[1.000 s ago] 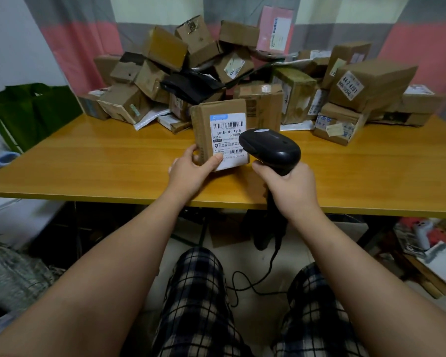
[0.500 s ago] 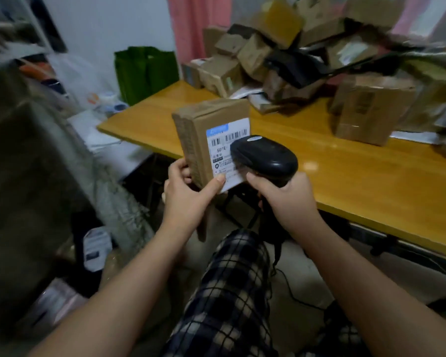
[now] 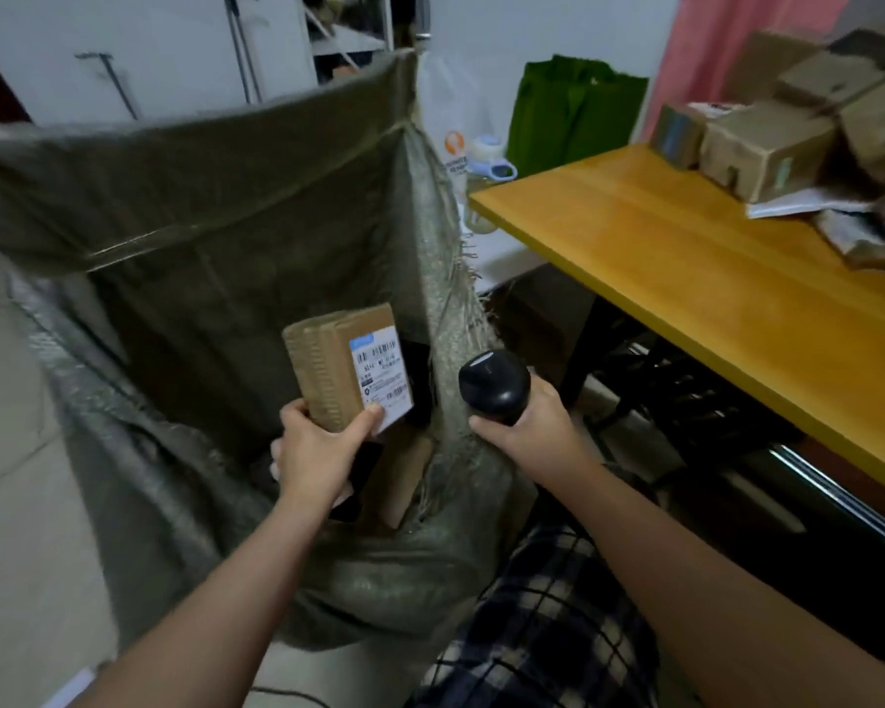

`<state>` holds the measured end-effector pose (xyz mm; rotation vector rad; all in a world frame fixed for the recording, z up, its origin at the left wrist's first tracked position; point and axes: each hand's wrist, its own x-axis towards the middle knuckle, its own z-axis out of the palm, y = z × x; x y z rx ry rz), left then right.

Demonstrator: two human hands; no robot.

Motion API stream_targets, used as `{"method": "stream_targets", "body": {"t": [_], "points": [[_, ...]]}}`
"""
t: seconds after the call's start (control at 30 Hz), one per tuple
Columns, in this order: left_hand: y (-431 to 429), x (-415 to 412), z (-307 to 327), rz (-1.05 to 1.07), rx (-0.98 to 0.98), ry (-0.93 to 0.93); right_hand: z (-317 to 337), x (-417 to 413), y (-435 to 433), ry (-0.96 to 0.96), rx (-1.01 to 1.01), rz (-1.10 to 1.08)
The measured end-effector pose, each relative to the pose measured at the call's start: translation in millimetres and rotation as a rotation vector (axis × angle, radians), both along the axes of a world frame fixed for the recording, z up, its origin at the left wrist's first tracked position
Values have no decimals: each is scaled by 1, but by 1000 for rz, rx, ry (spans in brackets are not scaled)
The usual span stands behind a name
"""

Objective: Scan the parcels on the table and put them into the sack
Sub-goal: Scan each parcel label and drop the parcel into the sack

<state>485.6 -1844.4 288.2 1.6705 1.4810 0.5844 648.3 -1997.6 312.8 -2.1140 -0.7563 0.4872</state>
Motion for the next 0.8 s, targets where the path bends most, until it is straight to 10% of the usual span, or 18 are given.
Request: {"method": "stream_targets", "body": {"t": [0.23, 0.57, 0.8], "points": [[16, 17, -42, -364, -383, -44, -38, -4, 47, -68, -20, -129], [35, 30, -52, -301, -133, 271, 2, 29, -9, -204, -70, -209], [-4, 73, -57, -618, -379, 153, 28, 37, -32, -228, -66, -216]]}}
